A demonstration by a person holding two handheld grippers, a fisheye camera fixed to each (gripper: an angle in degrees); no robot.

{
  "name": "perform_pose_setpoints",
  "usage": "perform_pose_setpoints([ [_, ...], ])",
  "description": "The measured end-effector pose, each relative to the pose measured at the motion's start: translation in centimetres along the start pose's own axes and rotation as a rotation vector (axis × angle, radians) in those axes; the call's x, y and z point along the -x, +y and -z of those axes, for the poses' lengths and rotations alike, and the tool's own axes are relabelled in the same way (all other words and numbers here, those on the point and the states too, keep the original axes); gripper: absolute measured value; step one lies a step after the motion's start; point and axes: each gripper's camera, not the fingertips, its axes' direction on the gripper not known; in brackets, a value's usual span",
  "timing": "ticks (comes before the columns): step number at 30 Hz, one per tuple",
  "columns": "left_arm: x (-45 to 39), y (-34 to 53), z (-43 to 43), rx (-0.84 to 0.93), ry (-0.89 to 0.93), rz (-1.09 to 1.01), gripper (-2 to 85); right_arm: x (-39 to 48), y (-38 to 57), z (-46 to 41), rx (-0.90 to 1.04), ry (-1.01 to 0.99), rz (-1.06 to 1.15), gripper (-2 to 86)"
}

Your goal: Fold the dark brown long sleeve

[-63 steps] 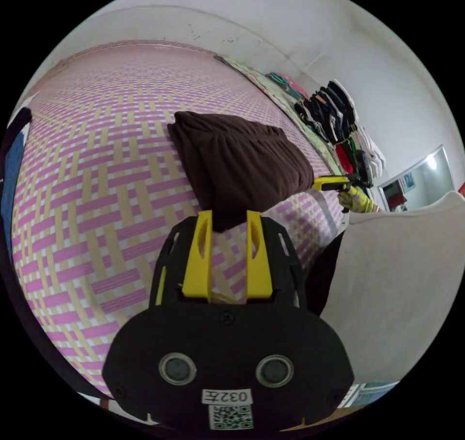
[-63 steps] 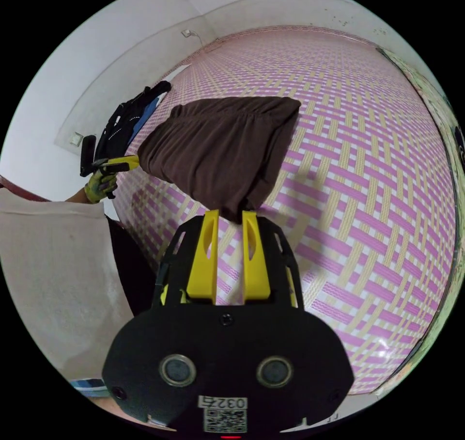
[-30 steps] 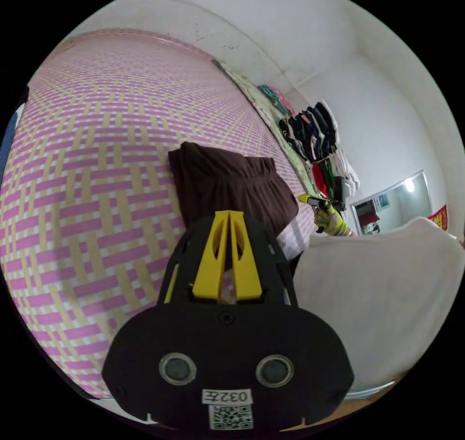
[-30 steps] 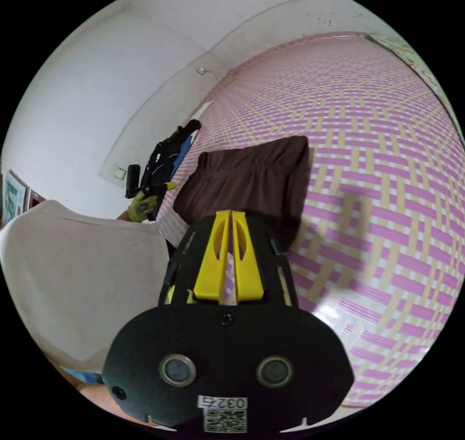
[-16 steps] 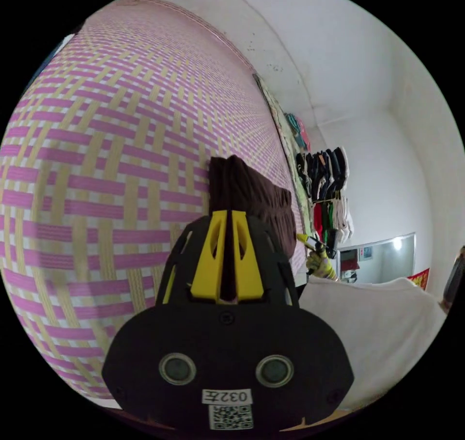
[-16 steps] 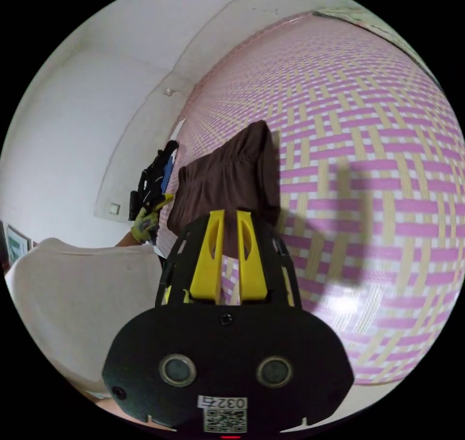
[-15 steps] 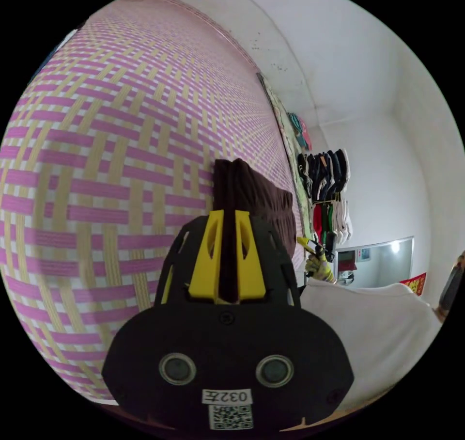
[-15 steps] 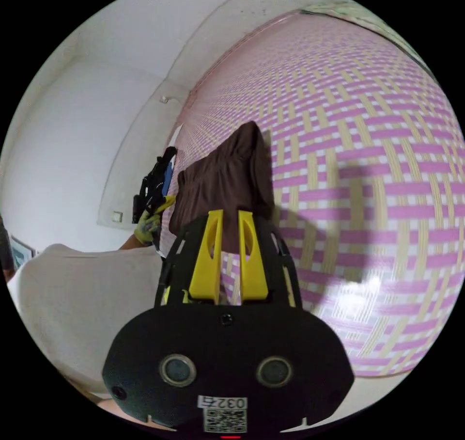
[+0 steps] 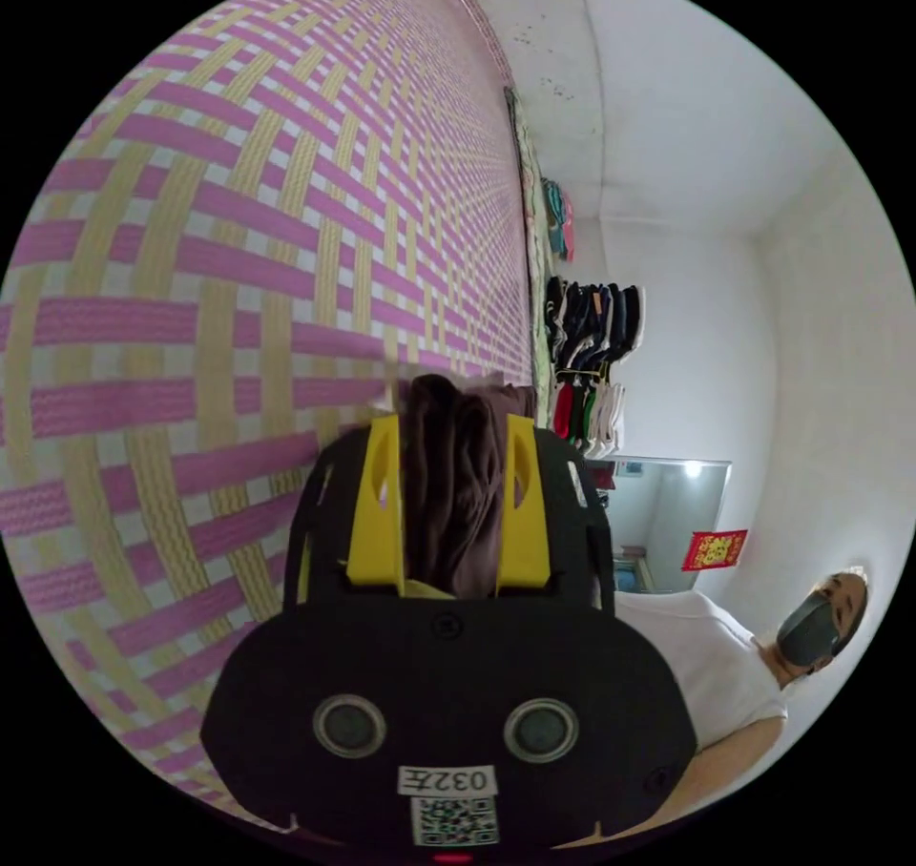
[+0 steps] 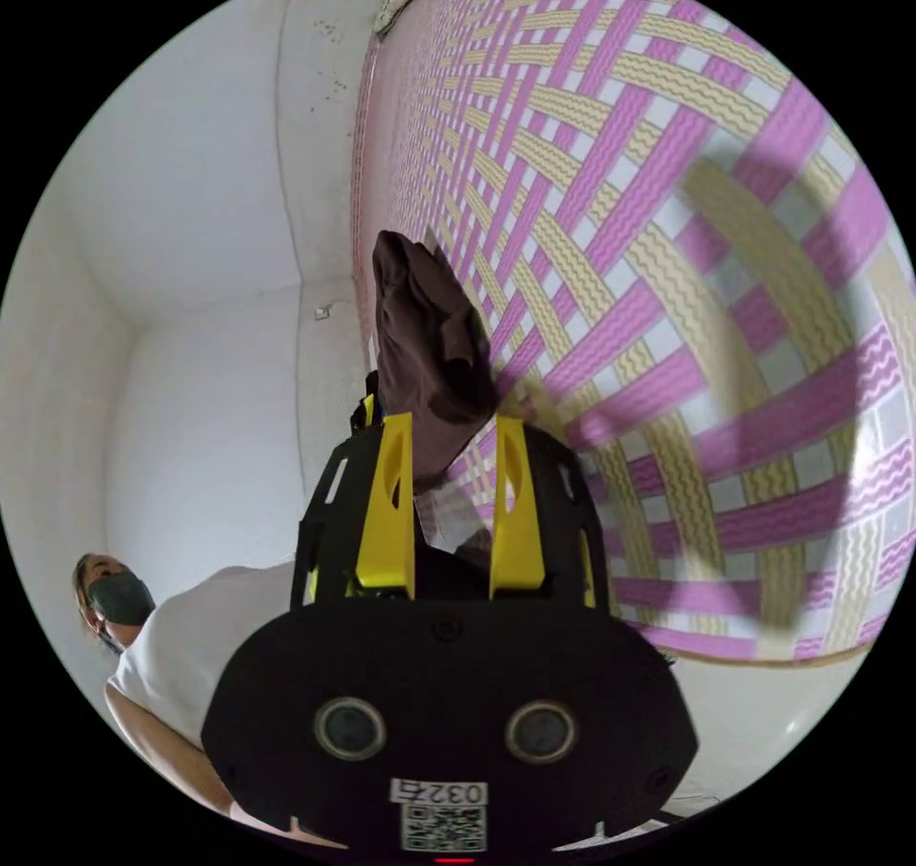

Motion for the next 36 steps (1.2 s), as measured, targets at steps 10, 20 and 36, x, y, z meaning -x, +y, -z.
perform_pose_setpoints([
  [10,-1.9,-2.1,-5.0,0.118,0.01,-0.121,10.6,-1.7,1.6,-2.6,-0.071,-0.026,-0.013,11.2],
  [20,-1.9,0.6,-8.3,-0.046,0.221,-0.001,3.8,-2.2,8.2,-4.8,-0.247,-0.035,0.04,6.3],
  [36,-22.4,4.6,-35.1,0.407,0.327,-0.158,2.7,-6.6,33.0,6.5,-0.583,-0.031,0.106,6.0],
])
